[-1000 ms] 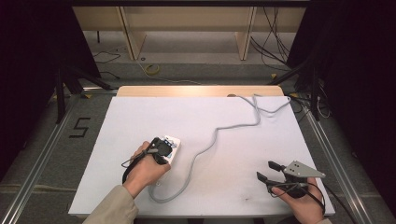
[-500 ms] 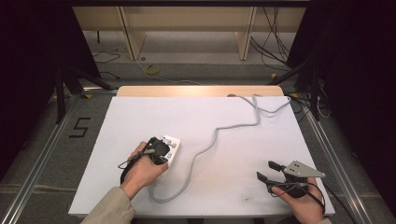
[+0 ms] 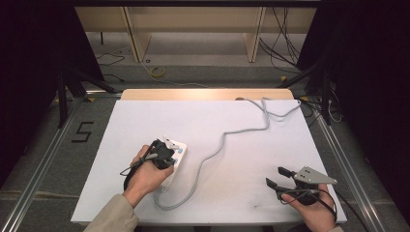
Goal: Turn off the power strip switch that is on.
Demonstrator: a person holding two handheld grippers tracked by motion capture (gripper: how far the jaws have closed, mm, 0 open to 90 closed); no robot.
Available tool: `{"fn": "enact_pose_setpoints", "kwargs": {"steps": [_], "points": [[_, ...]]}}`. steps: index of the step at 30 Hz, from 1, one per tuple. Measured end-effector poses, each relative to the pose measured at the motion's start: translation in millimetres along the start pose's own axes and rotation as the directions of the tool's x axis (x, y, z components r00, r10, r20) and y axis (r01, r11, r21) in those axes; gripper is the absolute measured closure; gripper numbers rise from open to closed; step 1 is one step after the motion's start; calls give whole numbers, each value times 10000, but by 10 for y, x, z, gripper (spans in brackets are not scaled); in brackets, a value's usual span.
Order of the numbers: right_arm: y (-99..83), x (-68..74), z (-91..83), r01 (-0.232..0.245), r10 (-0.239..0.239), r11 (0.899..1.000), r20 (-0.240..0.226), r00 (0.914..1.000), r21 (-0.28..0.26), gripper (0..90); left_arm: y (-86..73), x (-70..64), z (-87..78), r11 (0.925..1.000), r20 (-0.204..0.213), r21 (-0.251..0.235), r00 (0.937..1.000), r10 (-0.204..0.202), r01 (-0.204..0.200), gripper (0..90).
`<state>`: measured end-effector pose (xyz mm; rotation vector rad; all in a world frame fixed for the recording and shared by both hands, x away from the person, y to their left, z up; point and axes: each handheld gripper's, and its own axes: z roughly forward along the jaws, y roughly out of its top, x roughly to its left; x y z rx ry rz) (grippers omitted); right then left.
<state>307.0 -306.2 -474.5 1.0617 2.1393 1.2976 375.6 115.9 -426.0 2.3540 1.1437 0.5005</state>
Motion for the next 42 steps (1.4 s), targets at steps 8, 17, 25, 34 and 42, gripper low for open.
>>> {"fn": "enact_pose_setpoints", "kwargs": {"steps": [8,17,25,34,42], "points": [[1,3,2,3,-3,10000,4,10000,1,359,-1,53,-71,9960,23,-826,9995,-327,328,797],[1,4,2,10,-10,10000,-1,10000,4,359,-17,106,-126,9846,47,-1647,9983,-579,579,697],[2,7,3,21,-21,10000,-20,10000,4,359,-72,191,-177,9667,110,-2527,9992,-390,405,588],[8,10,-2,67,-67,10000,-20,10000,-70,358,-204,338,-225,9398,395,-3241,9941,-1011,1085,451],[12,18,-2,92,-93,9999,-109,9999,-109,358,-352,444,-253,9197,378,-3780,9943,-995,1064,366]]}}
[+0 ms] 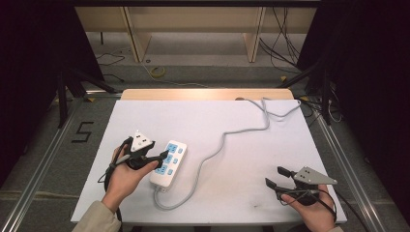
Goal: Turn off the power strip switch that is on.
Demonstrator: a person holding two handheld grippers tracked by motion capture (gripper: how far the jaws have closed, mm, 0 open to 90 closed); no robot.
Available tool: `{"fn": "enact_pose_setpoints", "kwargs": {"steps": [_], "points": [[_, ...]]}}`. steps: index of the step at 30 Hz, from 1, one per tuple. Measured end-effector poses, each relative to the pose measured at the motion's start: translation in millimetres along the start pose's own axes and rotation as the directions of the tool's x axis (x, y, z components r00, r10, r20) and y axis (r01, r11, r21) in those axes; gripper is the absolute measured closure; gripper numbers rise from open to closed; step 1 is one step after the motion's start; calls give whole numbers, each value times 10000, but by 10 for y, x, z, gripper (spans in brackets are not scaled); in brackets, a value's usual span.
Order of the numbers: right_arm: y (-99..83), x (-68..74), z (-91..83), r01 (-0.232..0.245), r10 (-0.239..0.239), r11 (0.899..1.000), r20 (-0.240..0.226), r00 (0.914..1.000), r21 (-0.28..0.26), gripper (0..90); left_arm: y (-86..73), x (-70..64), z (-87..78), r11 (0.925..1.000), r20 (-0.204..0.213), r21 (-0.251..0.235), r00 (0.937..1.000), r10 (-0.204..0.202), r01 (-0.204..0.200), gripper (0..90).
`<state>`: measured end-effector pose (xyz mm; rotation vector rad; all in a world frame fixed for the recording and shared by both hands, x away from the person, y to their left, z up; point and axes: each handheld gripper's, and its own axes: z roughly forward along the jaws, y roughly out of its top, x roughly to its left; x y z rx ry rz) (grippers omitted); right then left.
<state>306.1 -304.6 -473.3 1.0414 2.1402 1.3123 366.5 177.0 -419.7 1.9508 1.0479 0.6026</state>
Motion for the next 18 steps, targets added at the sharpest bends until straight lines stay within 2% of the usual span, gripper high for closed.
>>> {"fn": "enact_pose_setpoints", "kwargs": {"steps": [7,9,12,15,18], "points": [[5,9,-1,38,-39,10000,-73,10000,-55,357,-48,69,-60,9990,-28,-444,10000,-43,41,303],[5,9,1,37,-38,10000,-89,10000,-62,356,-67,84,-75,9988,-30,-490,10000,7,-9,294],[7,11,3,71,-72,9999,-120,9999,-84,355,-108,103,-91,9990,-269,-449,9996,69,-81,280],[7,11,2,100,-101,9999,-144,9998,-92,355,-157,133,-109,9983,-283,-579,9995,-104,87,277],[9,13,2,106,-108,9999,-170,9998,-111,354,-202,158,-128,9978,-306,-669,9995,-50,30,267]]}}
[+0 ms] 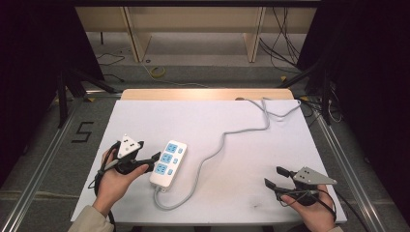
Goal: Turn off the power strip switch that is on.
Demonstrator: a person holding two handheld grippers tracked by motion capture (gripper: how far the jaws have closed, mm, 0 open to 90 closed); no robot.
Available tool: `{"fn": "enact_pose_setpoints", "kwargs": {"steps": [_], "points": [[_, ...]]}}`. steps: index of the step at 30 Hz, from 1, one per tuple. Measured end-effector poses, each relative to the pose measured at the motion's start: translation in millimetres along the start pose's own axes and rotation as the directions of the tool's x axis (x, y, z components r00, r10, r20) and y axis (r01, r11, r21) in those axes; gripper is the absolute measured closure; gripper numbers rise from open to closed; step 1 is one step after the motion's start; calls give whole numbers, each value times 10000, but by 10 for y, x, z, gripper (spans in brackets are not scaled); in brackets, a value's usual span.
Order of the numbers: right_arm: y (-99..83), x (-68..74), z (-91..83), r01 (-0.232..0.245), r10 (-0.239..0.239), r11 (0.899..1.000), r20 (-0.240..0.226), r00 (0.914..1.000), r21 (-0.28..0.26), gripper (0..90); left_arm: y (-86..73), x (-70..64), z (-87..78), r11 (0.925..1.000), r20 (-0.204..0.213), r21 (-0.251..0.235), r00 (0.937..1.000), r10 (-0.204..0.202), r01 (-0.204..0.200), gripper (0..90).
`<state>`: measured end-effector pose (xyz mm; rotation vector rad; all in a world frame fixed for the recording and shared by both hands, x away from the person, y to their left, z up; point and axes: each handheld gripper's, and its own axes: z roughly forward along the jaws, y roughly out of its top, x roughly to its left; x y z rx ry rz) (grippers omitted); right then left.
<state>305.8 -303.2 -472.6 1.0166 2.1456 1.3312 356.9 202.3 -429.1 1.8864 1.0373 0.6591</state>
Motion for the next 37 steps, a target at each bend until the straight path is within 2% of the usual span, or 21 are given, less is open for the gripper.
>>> {"fn": "enact_pose_setpoints", "kwargs": {"steps": [4,6,16,24,30,37], "points": [[2,6,2,29,-29,10000,-19,10000,-18,349,-56,3,-22,9998,74,-80,9998,191,-191,252],[1,6,2,56,-56,10000,-33,10000,-27,349,-89,3,-27,9993,-5,99,9993,372,-372,243],[3,14,8,162,-162,9999,-88,9998,9,345,-242,32,-76,9979,205,75,9978,634,-636,204],[2,16,10,237,-237,9997,-120,9996,52,346,-362,45,-160,9986,156,-231,9987,490,-486,187],[4,15,11,218,-217,9998,-110,9997,43,345,-387,-5,-193,9980,51,-288,9984,557,-555,182],[0,14,9,220,-219,9997,-123,9997,59,345,-408,-4,-154,9988,46,-185,9989,460,-459,183]]}}
